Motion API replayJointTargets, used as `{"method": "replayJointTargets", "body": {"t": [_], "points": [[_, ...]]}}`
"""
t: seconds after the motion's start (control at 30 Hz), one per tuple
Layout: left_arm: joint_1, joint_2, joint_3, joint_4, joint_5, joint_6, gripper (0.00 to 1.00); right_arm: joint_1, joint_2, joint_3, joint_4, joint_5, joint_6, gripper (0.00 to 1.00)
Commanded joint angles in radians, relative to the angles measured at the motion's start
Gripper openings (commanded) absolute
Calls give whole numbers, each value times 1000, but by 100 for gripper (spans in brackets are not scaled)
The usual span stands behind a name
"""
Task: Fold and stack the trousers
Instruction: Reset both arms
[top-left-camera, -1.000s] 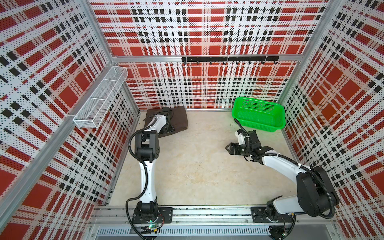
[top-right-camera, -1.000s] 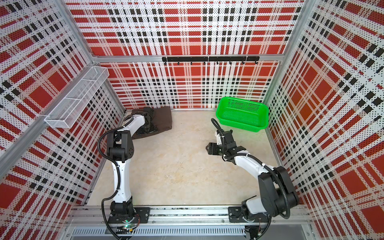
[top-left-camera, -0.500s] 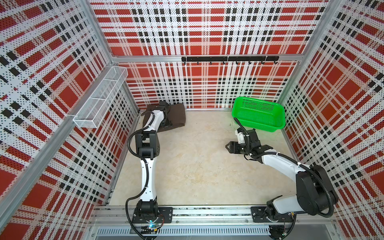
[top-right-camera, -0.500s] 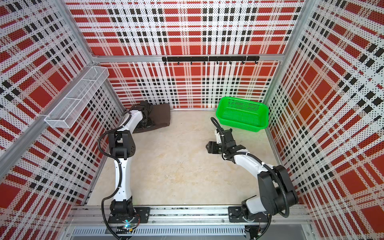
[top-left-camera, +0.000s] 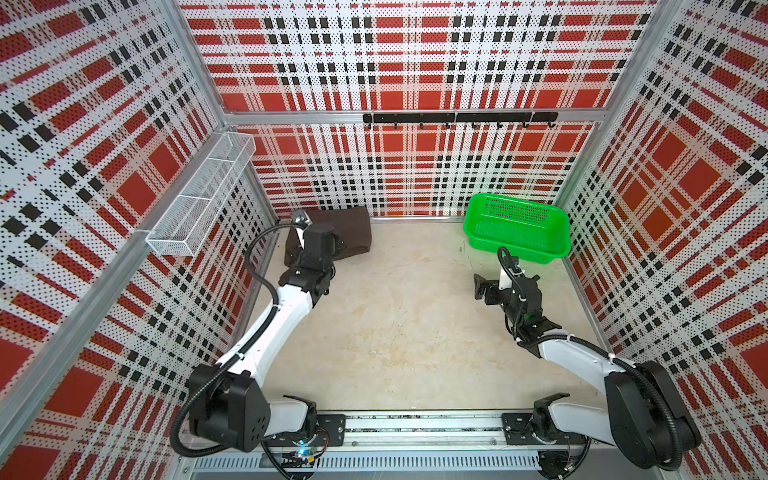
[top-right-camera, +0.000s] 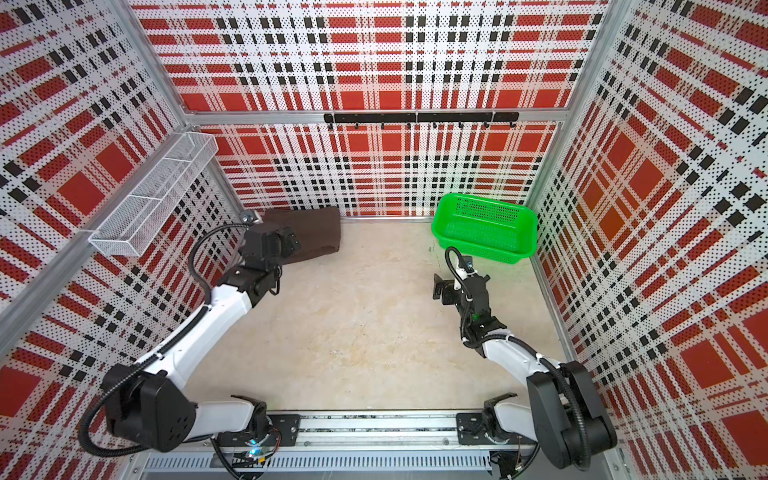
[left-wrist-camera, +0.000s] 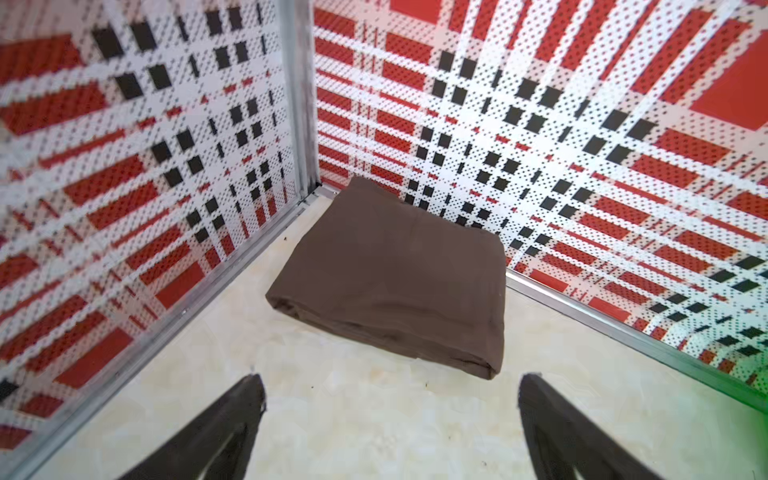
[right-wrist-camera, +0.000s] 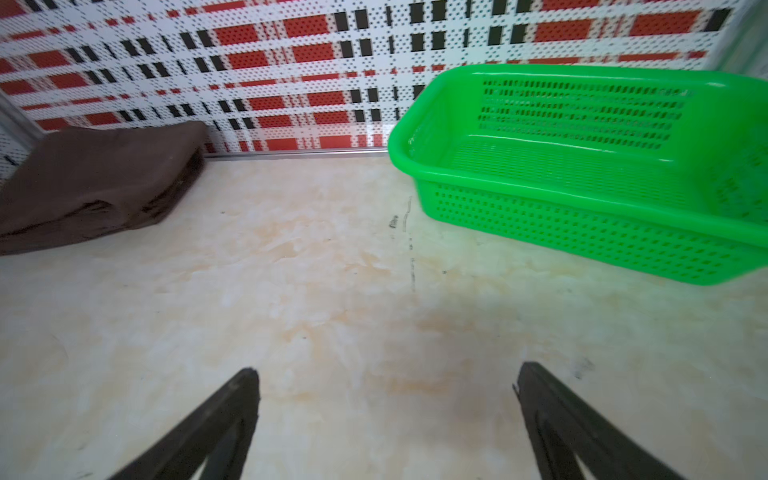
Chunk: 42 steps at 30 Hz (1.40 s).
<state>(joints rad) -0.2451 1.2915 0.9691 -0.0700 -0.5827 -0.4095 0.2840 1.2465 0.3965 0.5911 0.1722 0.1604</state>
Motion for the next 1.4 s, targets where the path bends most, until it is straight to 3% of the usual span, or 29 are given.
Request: {"method": "replayJointTargets", "body": {"t": [0.0,0.1,0.3,0.57,0.67,0.83,1.2,1.37], "points": [[6,-33,-223,419,-39,35,98,-23,21,-98,403,151,-144,100],[7,-58,-394,612,-105,35,98,-55,18,-160,478,237,-143,100],[11,-10,-481,653,-273,10,98,-144,-21,-192,442,193,-127,100],[45,-13,-579,874,-290,128,98,-208,130,-268,688,60,-103,100],[85,-1,-636,1003,-272,179,98,-222,226,-255,772,42,-107,100],[115,-16,-667,1046,-230,187,98,-230,364,-274,946,41,-98,100],[112,-83,-779,1136,-262,222,98,-238,335,-234,830,41,-84,100],[163,-19,-853,1299,-190,222,98,-237,328,-161,680,18,-88,100]]}}
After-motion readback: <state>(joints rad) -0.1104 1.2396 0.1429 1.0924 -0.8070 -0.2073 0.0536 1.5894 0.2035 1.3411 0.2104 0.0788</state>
